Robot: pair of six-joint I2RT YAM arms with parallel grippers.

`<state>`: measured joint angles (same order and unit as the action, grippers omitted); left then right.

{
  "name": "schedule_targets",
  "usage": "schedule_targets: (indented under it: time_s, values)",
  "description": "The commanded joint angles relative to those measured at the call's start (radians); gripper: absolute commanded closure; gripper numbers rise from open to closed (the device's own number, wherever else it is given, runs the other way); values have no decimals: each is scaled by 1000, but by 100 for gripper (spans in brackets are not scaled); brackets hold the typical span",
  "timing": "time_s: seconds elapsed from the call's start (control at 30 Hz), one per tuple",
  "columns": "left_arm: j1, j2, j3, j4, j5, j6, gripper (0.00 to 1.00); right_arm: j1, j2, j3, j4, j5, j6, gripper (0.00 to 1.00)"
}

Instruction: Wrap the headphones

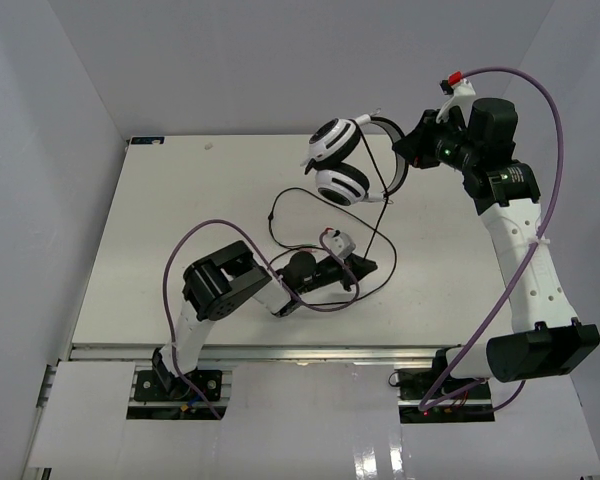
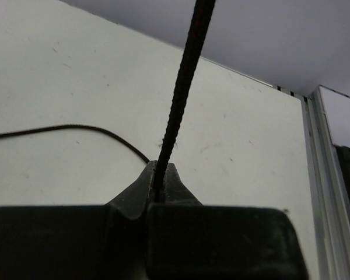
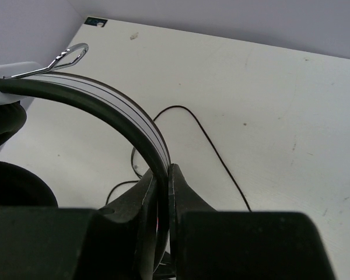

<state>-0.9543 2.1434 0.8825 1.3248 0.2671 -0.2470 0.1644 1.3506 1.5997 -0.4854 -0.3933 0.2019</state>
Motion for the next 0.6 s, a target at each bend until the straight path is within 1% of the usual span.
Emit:
schedule_targets:
  time_s: [0.0,0.07,0.17,0.23,0.33,0.4,0.5,0.57]
  values:
    - [8,-162,-125,128,140,-3,100,-15,-19,63,67,82,-38,92]
    - [11,-227,-188,101,184,16,100,-26,-3,73,67,81,-50,92]
    - [38,-292,-256,73,196,34,100,-32,1,89,67,34,-72,92]
    - [68,-312,-323,109,202,19,100,-34,-4,96,72,-9,-93,92]
    - [121,-346,-373,152,217,-8,100,-37,-10,104,72,-40,-131,92]
    - [149,-358,-370,112,248,-10,100,-53,-12,108,73,-127,-152,92]
    - [197,-352,-346,42,327,-20,100,-70,-24,112,72,-320,-194,92]
    - [246,-350,-342,37,364,-39,100,-71,-36,112,57,-402,-282,92]
